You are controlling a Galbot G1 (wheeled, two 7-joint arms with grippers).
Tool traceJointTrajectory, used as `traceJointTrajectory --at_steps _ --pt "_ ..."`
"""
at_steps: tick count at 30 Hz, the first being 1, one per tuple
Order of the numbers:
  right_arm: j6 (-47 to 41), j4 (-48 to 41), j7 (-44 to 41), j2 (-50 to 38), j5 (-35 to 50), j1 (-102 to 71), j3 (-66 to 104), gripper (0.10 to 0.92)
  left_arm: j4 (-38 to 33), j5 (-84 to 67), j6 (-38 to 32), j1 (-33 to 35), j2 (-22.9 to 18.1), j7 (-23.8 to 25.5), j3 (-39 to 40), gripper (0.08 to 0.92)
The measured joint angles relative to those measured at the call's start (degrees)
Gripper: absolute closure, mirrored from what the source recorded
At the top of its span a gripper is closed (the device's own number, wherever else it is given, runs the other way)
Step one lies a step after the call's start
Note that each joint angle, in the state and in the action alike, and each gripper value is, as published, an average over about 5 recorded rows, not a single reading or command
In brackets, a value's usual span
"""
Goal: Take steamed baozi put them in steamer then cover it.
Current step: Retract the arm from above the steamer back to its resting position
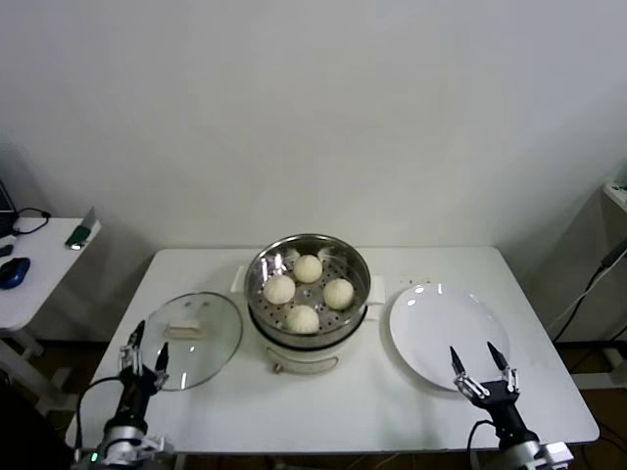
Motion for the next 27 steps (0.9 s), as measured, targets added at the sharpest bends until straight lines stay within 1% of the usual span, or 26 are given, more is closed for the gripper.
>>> traceJointTrajectory --at_steps 11,27 --pt "1.6 -0.9 0.1 1.5 -0.8 -1.6 0.3 0.203 9.6 13.0 1.9 -5.1 -0.6 -4.1 1.9 0.177" --pt "2.8 -0.9 0.1 2.8 -0.8 -3.3 1.5 0.203 20.0 19.9 2.8 -14.3 0.9 -5.6 4.2 0.177"
